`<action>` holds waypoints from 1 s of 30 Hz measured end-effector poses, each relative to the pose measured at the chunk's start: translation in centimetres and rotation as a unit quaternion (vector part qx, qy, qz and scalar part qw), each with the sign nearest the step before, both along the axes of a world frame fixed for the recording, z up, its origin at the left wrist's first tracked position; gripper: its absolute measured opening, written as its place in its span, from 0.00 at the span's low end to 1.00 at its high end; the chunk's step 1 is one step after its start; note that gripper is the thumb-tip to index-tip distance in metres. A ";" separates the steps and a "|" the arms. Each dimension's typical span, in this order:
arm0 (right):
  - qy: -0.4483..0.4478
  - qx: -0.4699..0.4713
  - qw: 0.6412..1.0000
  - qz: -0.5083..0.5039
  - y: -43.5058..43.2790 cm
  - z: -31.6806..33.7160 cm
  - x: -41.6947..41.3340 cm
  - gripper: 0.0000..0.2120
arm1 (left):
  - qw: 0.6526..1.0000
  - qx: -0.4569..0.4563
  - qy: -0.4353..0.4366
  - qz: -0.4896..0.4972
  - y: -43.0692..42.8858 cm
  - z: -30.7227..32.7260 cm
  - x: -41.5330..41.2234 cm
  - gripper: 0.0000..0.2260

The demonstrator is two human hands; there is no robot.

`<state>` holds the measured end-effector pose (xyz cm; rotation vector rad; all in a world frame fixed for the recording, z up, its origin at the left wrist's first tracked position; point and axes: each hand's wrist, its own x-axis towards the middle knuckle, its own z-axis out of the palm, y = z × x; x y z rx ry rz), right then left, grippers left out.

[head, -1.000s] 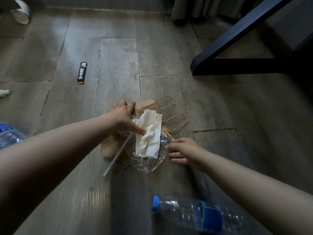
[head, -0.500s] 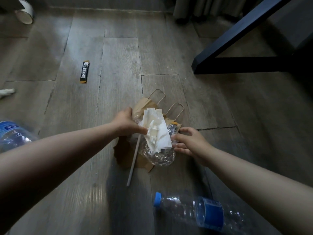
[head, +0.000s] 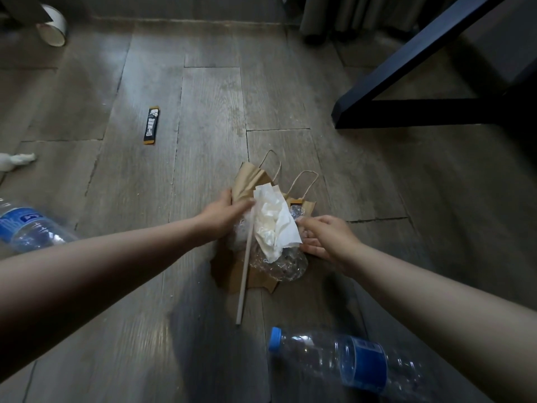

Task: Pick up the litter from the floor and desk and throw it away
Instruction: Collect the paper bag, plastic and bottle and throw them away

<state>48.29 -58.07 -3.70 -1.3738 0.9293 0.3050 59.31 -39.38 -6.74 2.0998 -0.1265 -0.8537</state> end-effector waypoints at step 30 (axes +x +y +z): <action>-0.065 -0.089 0.990 0.090 -0.7 2.3 2.7 0.07 | 0.995 -0.062 0.053 -0.060 -1.1 2.4 -1.4 0.35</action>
